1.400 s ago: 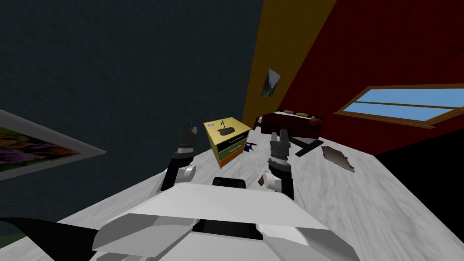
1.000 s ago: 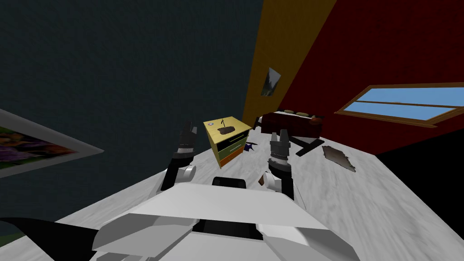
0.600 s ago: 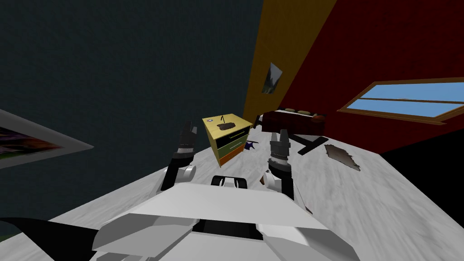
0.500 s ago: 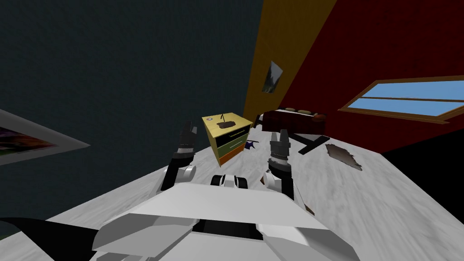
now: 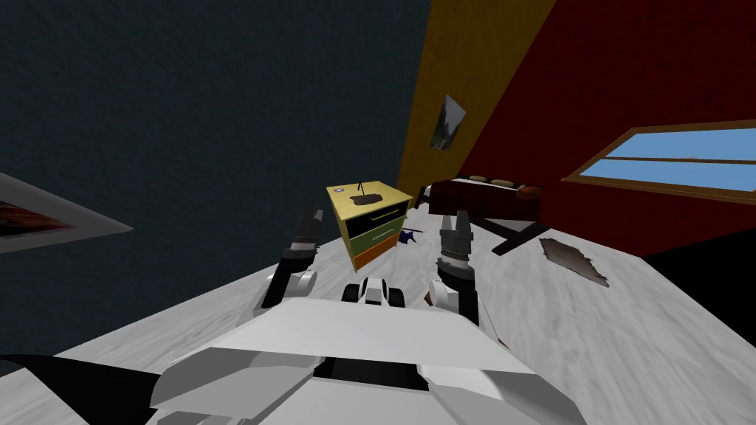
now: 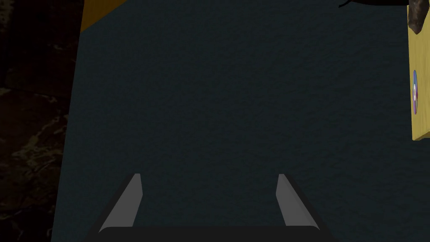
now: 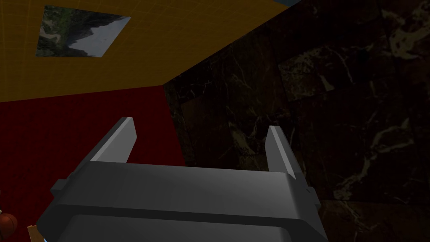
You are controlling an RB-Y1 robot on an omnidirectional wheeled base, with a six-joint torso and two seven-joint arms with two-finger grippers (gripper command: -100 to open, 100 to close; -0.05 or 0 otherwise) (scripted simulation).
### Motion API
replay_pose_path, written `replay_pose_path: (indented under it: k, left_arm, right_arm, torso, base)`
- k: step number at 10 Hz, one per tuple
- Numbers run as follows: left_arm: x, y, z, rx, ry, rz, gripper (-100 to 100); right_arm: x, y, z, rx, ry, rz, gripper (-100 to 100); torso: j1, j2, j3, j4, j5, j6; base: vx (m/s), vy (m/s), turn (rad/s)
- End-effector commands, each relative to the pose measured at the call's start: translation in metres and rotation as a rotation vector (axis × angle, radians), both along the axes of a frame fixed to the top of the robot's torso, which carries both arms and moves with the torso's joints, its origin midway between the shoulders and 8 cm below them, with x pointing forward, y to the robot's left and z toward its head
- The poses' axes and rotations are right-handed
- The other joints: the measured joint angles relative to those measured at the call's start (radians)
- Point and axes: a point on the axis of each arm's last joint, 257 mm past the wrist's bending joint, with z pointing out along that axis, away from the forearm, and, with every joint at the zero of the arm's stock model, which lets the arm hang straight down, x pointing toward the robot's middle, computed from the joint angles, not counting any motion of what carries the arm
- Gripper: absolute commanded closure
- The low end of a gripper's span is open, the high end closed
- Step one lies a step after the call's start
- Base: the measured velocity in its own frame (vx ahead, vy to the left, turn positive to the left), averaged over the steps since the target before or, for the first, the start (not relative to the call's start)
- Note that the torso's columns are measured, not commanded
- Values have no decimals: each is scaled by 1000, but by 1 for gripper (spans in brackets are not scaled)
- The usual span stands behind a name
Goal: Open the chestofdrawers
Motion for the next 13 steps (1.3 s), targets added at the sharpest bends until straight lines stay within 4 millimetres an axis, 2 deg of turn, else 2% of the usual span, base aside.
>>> replay_pose_path:
  k: [1,13]
  left_arm:
    - [7,9,-17,-1,31,1,-100]
    - [24,65,-102,-65,168,55,-100]
  right_arm:
    - [0,0,0,0,0,0,0]
    - [0,0,0,0,0,0,0]
  torso:
    - [3,3,1,1,1,0]
    - [6,4,2,1,2,0]
  base:
    - [91,-136,71]
    - [95,-138,72]
